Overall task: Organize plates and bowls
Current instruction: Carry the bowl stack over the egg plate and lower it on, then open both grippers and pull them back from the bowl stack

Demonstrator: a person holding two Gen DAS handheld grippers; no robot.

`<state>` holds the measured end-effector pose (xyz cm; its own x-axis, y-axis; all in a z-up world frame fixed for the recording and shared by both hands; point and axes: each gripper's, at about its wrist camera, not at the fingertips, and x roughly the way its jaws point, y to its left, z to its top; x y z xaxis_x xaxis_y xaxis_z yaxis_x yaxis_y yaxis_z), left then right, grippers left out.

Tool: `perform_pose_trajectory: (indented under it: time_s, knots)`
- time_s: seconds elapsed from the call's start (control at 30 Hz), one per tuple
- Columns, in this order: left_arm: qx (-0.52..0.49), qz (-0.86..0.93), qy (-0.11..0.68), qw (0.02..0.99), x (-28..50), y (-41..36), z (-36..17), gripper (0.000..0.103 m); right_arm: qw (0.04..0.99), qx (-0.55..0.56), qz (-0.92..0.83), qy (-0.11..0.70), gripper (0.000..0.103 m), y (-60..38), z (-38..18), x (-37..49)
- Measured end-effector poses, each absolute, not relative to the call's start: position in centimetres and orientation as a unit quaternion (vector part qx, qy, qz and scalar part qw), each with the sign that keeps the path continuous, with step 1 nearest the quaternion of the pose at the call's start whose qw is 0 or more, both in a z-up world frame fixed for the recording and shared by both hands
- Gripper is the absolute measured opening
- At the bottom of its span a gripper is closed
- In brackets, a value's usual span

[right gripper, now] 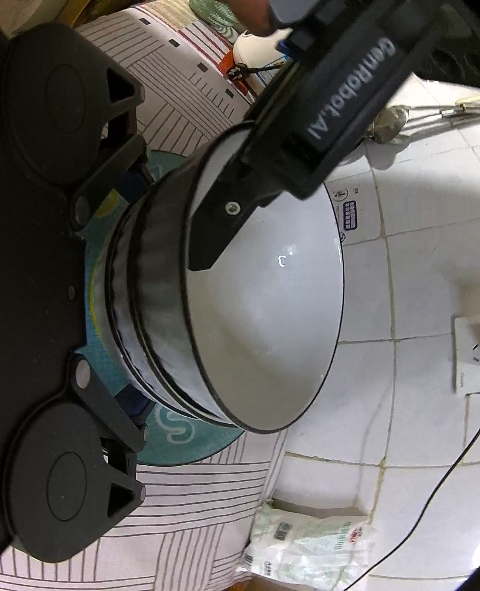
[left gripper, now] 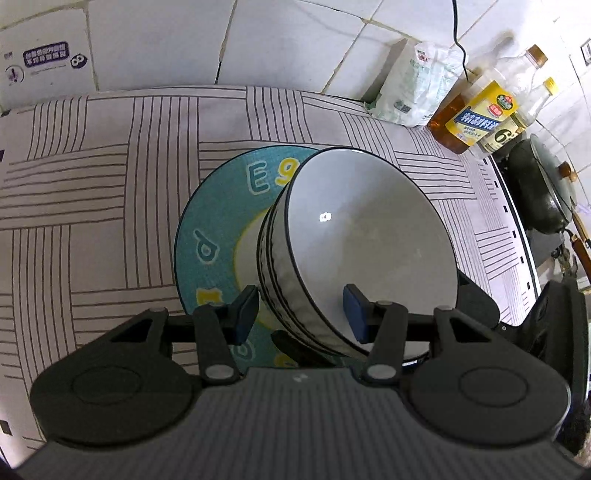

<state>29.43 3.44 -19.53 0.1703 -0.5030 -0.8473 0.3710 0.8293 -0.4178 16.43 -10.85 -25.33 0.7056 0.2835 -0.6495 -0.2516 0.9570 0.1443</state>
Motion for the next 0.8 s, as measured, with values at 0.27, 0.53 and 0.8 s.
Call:
perform_pose_trajectory:
  time_s: [0.27, 0.53, 0.8]
  knots:
    - [-0.089, -0.270, 0.588, 0.757, 29.6, 3.7, -20.0, 0.049, 0.921, 0.015, 0.114, 0.372, 0.099, -9.9, -24.8, 16.1]
    - [-0.072, -0.239, 0.581, 0.775, 28.7, 2.7, -19.1, 0.051, 0.924, 0.028, 0.118, 0.362, 0.099, -11.3, -23.2, 12.5]
    - [-0.057, -0.200, 0.551, 0.808, 26.5, 2.0, -16.0, 0.057, 0.930, 0.035, 0.132, 0.342, 0.099, -13.4, -20.3, 9.8]
